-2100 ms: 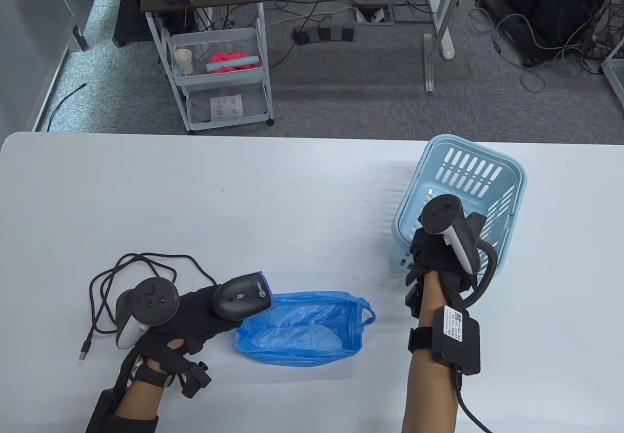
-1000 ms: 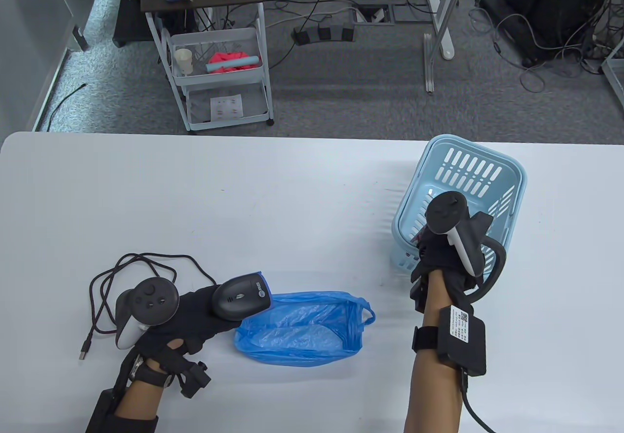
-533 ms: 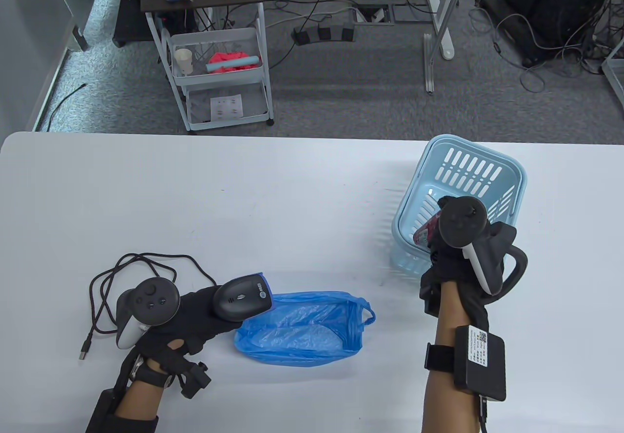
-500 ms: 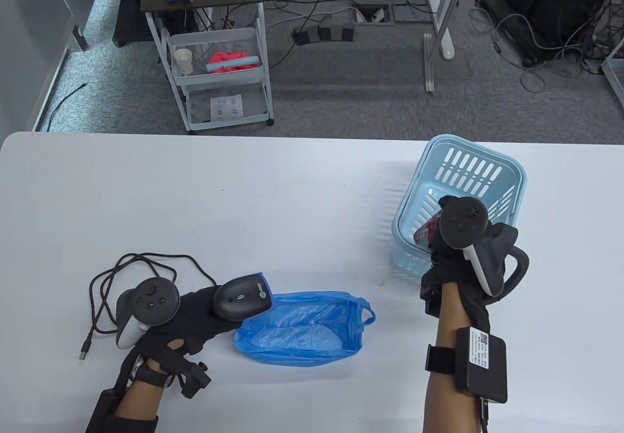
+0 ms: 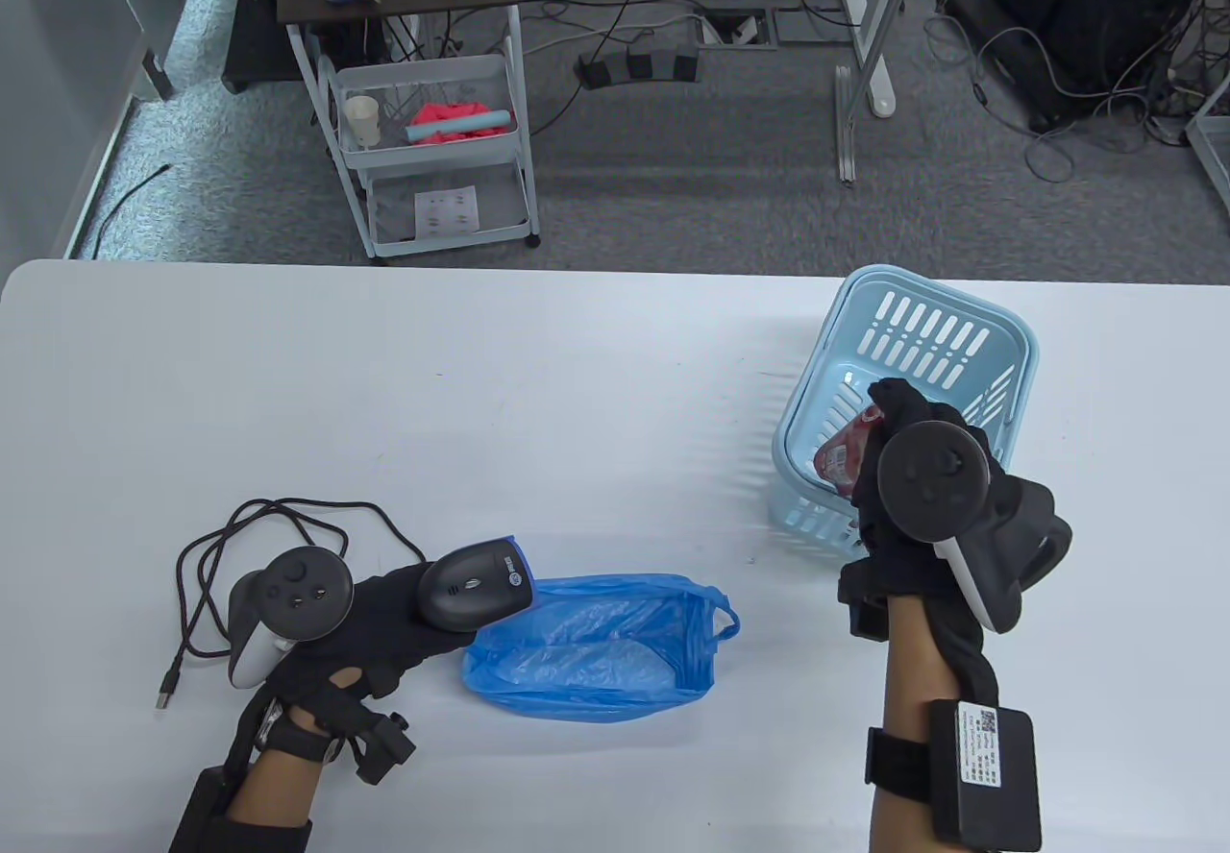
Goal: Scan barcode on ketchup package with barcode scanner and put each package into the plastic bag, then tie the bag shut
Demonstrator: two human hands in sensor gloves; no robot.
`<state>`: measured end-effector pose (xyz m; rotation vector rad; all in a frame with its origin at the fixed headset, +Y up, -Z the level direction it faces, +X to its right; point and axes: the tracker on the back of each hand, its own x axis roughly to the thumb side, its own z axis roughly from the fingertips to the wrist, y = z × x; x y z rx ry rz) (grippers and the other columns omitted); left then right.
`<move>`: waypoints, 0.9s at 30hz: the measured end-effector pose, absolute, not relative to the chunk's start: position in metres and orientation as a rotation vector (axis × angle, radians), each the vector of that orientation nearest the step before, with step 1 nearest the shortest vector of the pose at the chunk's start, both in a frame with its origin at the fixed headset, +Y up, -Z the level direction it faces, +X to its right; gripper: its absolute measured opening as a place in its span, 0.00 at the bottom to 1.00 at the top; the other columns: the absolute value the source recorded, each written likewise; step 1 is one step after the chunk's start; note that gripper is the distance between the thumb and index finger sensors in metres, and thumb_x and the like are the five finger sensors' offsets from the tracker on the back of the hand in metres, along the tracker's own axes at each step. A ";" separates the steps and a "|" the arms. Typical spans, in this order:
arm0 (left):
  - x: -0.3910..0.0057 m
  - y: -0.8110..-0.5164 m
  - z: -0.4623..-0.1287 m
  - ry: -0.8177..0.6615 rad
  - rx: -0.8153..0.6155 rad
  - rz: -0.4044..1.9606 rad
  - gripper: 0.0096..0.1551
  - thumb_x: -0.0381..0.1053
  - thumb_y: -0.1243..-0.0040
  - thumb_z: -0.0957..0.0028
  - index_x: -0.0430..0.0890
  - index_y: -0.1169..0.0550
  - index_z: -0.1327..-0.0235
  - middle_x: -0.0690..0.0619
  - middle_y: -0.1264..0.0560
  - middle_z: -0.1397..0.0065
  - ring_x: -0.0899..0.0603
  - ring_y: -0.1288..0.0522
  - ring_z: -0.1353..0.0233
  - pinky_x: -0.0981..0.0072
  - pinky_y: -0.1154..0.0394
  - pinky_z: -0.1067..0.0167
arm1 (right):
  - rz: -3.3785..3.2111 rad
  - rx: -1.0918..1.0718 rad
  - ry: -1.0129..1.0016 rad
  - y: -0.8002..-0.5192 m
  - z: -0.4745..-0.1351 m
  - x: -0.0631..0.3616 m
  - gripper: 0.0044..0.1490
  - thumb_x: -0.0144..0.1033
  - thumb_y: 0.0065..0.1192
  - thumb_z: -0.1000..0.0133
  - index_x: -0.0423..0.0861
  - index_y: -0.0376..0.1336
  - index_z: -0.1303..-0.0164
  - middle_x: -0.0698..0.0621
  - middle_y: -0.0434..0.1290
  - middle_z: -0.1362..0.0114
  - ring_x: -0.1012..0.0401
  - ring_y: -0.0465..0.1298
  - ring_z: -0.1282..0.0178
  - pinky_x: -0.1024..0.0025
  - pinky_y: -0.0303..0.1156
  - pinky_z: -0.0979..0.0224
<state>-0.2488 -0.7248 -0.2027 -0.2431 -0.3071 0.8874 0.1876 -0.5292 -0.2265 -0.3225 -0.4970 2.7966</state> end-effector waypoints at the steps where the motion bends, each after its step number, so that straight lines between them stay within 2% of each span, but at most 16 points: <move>1: -0.249 -0.725 -0.203 -0.306 -0.243 0.886 0.30 0.61 0.29 0.54 0.52 0.20 0.39 0.52 0.21 0.36 0.40 0.17 0.42 0.43 0.25 0.36 | 2.802 -0.302 -0.499 -0.528 -0.224 0.186 0.27 0.31 0.62 0.42 0.46 0.65 0.31 0.40 0.74 0.35 0.45 0.75 0.40 0.47 0.71 0.36; 15: -0.249 -0.725 -0.203 -0.306 -0.242 0.872 0.30 0.61 0.29 0.54 0.52 0.20 0.39 0.52 0.21 0.36 0.41 0.17 0.42 0.43 0.25 0.36 | 2.850 -0.044 -0.310 -0.534 -0.209 0.150 0.27 0.31 0.61 0.41 0.45 0.65 0.30 0.39 0.74 0.35 0.45 0.75 0.40 0.47 0.70 0.36; 27: -0.248 -0.725 -0.203 -0.317 -0.237 0.867 0.30 0.61 0.29 0.54 0.52 0.20 0.39 0.52 0.21 0.36 0.41 0.17 0.42 0.43 0.25 0.36 | 2.807 0.163 -0.243 -0.543 -0.190 0.116 0.27 0.32 0.61 0.41 0.44 0.64 0.30 0.39 0.74 0.35 0.45 0.75 0.41 0.47 0.70 0.36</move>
